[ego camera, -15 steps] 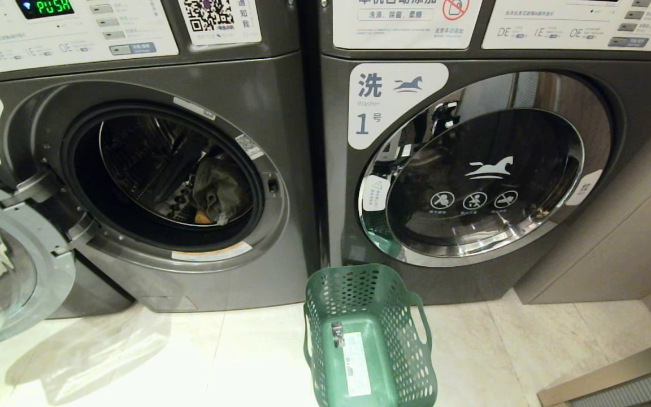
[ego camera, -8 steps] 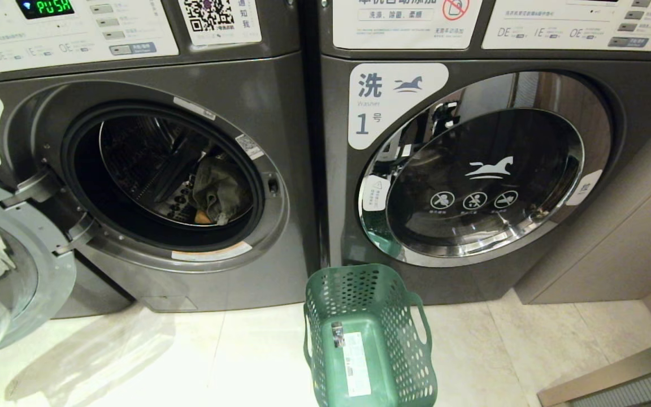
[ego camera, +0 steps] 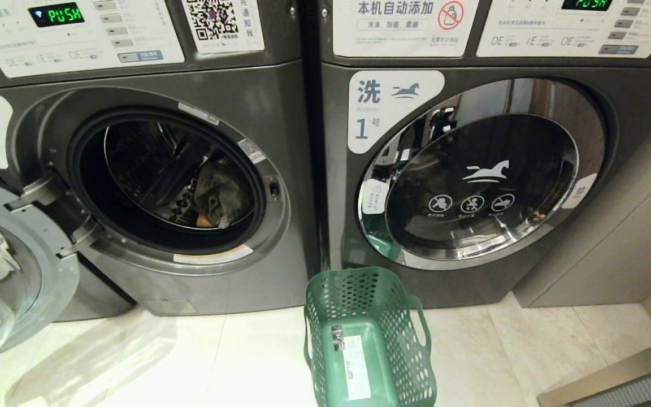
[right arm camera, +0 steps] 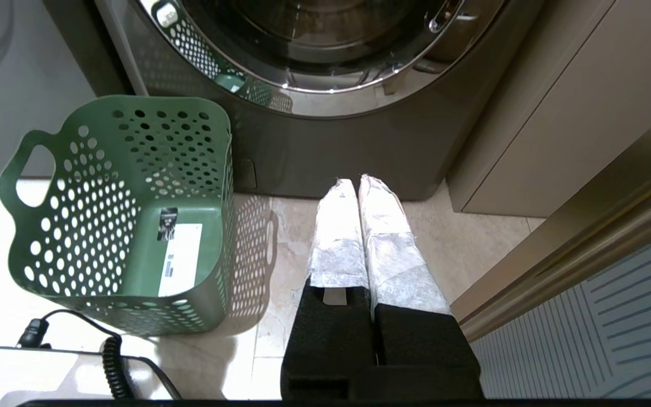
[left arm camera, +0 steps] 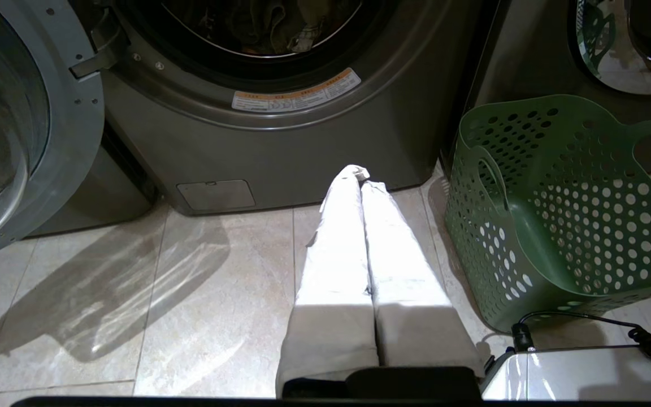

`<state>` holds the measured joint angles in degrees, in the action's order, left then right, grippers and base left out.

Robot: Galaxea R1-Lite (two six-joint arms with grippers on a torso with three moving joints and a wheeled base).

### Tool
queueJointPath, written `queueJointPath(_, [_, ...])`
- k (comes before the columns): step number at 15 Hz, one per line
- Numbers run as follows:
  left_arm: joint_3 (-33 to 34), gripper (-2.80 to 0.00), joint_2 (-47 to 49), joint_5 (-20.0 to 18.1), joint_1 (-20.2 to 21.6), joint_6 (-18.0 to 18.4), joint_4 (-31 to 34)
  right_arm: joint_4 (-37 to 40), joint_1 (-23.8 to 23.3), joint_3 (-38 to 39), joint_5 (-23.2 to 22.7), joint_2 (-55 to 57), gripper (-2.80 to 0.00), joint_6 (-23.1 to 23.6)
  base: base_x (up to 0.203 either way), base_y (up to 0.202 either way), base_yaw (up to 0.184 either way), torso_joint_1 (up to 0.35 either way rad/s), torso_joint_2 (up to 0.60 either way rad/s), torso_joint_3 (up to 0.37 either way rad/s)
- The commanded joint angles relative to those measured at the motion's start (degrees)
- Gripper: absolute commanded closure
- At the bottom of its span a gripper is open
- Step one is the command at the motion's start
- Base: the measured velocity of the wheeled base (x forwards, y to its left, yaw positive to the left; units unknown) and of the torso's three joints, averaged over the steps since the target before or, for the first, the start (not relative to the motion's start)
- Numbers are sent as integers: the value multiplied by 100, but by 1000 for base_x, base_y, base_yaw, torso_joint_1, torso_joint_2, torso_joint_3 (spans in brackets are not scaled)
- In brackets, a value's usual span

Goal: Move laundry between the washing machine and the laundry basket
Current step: Pick a cloth and place it into the basket

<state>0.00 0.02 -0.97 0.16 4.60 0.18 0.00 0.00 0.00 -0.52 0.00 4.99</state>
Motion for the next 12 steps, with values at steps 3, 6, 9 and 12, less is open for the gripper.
queueJointPath(3, [0,0,6,4,2,-29,-1,0,0,0,0,9,0,11,0,0,0,3,2,184])
queueJointPath(6, [0,0,6,9,2,-56,-1,0,0,0,0,9,0,11,0,0,0,0,0,209])
queueJointPath(9, [0,0,6,9,2,-56,-1,0,0,0,0,9,0,2,0,0,0,2,2,179])
queueJointPath(12, [0,0,6,0,2,-56,-1,0,0,0,0,9,0,11,0,0,0,0,2,39])
